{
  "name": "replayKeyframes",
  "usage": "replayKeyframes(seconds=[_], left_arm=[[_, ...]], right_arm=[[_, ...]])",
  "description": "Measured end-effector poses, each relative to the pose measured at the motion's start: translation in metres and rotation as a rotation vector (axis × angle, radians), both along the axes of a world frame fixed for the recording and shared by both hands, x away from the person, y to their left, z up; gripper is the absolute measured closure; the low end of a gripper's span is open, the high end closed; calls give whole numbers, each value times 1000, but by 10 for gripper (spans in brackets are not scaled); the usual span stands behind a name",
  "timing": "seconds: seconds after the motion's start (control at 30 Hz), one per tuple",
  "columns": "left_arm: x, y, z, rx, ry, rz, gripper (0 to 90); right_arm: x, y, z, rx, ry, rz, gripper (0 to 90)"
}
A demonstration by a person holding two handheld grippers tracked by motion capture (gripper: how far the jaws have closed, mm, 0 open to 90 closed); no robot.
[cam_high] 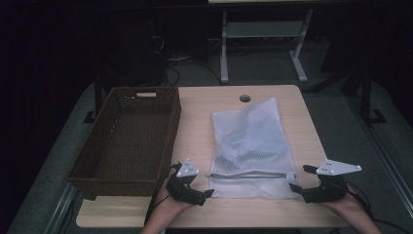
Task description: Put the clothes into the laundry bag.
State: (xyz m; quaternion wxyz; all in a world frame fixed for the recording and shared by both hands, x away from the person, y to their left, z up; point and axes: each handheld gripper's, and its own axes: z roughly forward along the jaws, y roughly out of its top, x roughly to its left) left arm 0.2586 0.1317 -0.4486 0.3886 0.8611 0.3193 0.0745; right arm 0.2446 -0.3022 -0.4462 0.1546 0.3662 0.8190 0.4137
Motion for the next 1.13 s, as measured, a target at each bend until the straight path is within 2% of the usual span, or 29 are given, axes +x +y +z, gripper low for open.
replayKeyframes(seconds=[0.13,0.23,0.33,0.73,1.13], left_arm=[[-4,-1,-3,28,-10,-10,132],[-3,-2,-1,22,-32,-19,132],[-2,-2,0,14,-42,-25,132],[2,-2,-10,41,-12,-40,133],[2,-2,-9,50,-23,-45,132]], right_arm=[[-7,-3,-5,-17,-9,3,105],[-7,-5,-6,-17,1,10,101],[-6,-6,-6,-12,-9,17,88],[-4,-7,-13,-10,6,20,83],[-4,-8,-12,-7,5,16,84]])
